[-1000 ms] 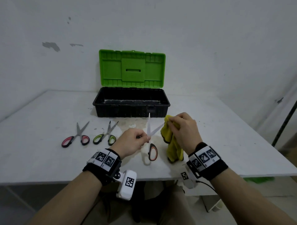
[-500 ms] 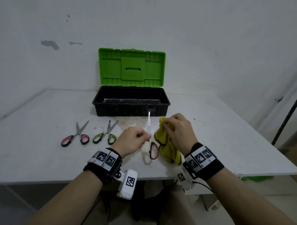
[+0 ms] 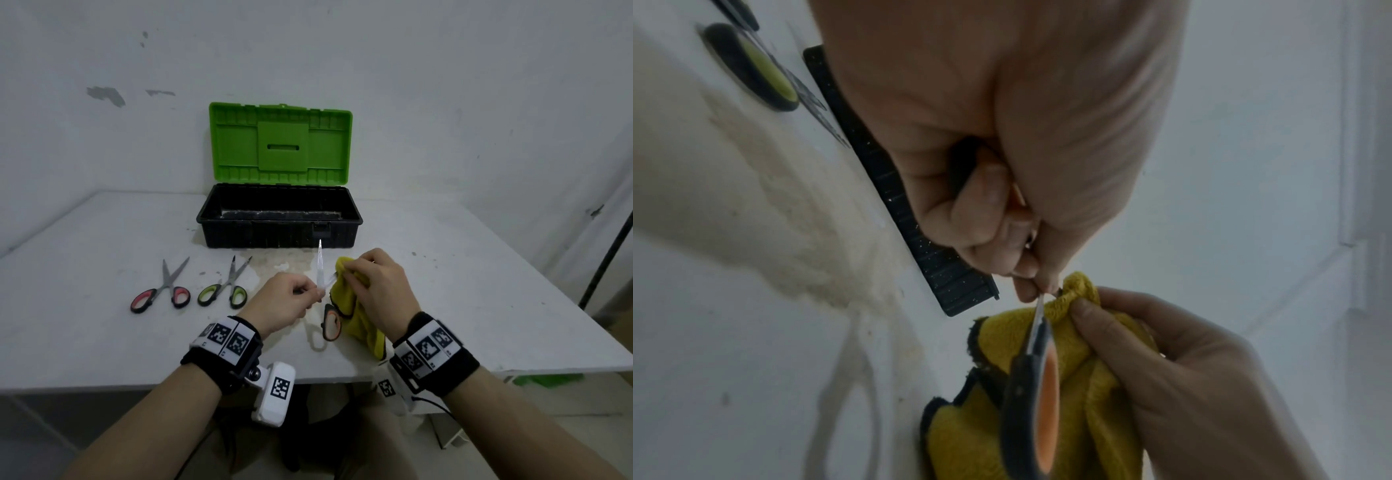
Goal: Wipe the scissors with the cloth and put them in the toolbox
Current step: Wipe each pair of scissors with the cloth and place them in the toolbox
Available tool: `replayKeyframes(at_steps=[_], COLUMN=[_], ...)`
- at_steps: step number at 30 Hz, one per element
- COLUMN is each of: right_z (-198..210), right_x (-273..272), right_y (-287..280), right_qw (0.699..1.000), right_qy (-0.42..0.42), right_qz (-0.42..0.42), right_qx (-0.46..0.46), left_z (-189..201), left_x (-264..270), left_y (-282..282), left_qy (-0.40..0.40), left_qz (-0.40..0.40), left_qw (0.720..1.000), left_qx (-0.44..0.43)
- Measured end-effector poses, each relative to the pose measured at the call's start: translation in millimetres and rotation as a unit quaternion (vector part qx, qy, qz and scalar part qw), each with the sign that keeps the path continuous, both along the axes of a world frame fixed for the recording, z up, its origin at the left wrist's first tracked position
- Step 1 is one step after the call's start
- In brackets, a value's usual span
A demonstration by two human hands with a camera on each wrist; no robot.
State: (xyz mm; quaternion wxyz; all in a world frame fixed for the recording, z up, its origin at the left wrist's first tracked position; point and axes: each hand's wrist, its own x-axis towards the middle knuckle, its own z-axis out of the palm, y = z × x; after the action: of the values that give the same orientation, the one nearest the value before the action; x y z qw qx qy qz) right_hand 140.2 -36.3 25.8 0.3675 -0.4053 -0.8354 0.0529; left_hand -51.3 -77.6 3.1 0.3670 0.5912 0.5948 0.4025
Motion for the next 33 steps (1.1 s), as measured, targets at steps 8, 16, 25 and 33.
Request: replayKeyframes(at_steps=[8,16,25,33], right_z=[0.8,1.9,2.7,18.4], right_x=[1.0,-0.2,-0.9,-0.6], right_y=[-1.3,-5.2,-11.2,-13.3], right_qw=[1.0,1.0,0.999,0.988], right_qy=[0.002,-0.002,-0.022,-0.118], right_qz=[0.01,0.009,0.029,0.097], right_qx=[-0.002,-0.005,-0.016,0.003], left_z=[5.6,5.9,4.9,11.1], left_x=[-2.6,-4.0,-4.5,-12.6], left_y=[1.7,1.6,3.6,2.3], left_qy=[-0.076,-0.158,-0.2,-0.115], left_qz=[0.022,0.022,0.042,0.003], left_qw=[0.997,0.987,0.978,0.99], left_qx=[-0.007,-0.028,-0.052,-0.081])
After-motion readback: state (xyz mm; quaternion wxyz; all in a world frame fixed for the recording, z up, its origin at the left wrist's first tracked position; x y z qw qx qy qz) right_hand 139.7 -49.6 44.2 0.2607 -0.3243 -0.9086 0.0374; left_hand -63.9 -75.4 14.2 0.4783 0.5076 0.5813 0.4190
